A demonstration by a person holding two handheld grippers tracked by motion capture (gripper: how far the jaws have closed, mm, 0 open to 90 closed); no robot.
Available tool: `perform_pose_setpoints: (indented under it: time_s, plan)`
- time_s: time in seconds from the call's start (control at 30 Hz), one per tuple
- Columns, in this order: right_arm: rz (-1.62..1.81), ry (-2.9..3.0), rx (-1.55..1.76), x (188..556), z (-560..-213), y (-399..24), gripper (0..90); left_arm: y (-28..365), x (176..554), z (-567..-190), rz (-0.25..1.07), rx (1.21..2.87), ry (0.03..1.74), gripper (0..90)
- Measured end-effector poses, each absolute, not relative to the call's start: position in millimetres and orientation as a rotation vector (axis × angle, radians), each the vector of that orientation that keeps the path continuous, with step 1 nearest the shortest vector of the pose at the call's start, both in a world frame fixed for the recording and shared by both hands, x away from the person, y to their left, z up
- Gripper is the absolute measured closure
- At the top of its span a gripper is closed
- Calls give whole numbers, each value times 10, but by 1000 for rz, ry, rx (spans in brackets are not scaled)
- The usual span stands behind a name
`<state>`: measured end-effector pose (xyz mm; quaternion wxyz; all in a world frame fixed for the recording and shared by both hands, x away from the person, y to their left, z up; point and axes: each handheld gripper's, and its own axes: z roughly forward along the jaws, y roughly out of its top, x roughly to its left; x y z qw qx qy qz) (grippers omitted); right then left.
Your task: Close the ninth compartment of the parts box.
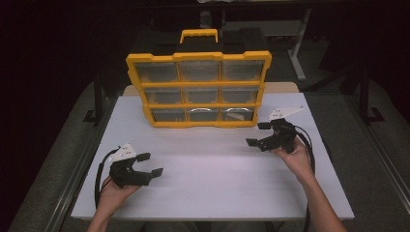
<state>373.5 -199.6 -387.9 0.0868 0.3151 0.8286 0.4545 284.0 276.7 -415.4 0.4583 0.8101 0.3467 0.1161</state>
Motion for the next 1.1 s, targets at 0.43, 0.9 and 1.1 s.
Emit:
perform_pose_setpoints:
  time_s: [0.43,0.9,1.1]
  plan:
    - [1360,2449,941,3627,-3908,-2056,137,2771,2839,-4154,286,1996,856,193]
    - [1362,2439,953,3552,-3977,-2125,137,2778,2843,-4164,280,2000,856,193]
    - [1359,2430,963,3515,-3994,-2164,137,2775,2843,-4169,279,2000,856,193]
